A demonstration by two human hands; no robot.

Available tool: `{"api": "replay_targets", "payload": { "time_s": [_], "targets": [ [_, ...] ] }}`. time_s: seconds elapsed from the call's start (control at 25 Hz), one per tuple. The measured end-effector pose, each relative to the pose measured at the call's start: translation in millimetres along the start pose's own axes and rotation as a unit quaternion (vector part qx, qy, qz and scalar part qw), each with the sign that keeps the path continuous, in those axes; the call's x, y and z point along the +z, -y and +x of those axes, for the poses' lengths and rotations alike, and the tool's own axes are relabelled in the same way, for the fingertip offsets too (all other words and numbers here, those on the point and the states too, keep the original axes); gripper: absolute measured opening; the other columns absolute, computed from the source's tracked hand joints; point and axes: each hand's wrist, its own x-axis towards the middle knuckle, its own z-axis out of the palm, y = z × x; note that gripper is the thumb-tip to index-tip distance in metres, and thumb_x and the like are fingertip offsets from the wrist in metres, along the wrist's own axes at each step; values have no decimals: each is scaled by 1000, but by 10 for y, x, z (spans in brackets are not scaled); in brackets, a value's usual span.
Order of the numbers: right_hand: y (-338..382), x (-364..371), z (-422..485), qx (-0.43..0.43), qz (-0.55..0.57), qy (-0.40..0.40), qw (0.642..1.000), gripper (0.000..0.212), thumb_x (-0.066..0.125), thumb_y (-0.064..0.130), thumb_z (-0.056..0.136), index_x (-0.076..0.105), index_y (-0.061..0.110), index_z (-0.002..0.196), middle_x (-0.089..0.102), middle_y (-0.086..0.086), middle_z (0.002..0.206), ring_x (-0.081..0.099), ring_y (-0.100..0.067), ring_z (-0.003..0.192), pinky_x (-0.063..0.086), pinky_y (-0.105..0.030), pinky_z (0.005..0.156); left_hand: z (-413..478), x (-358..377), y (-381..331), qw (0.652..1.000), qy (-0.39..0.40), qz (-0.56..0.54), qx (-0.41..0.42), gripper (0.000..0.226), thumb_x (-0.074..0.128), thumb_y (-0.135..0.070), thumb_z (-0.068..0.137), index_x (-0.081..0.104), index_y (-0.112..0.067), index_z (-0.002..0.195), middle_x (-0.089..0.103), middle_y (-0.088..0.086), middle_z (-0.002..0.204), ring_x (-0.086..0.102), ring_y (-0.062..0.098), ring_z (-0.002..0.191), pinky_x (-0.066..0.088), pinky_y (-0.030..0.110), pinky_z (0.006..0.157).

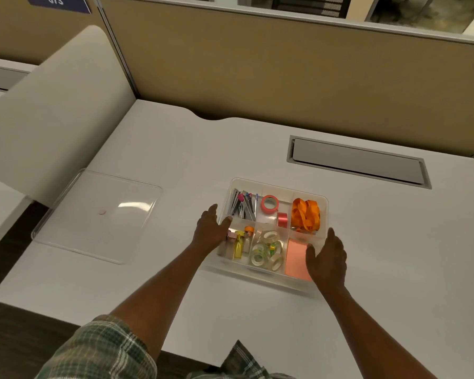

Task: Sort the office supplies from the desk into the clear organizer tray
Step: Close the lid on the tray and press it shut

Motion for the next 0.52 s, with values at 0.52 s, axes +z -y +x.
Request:
{"api": "replay_targets", "payload": {
  "time_s": [0.52],
  "targets": [
    [768, 985, -491, -296, -184, 68, 935, 72, 23, 61, 98, 9, 25, 159, -14, -4, 166, -15, -25, 153, -1, -54, 123, 194, -1264, 1232, 952, -135, 264, -76, 43, 58, -29, 90, 49, -8, 127, 49, 16, 120, 50, 35, 113, 46, 43, 88]
  ]
}}
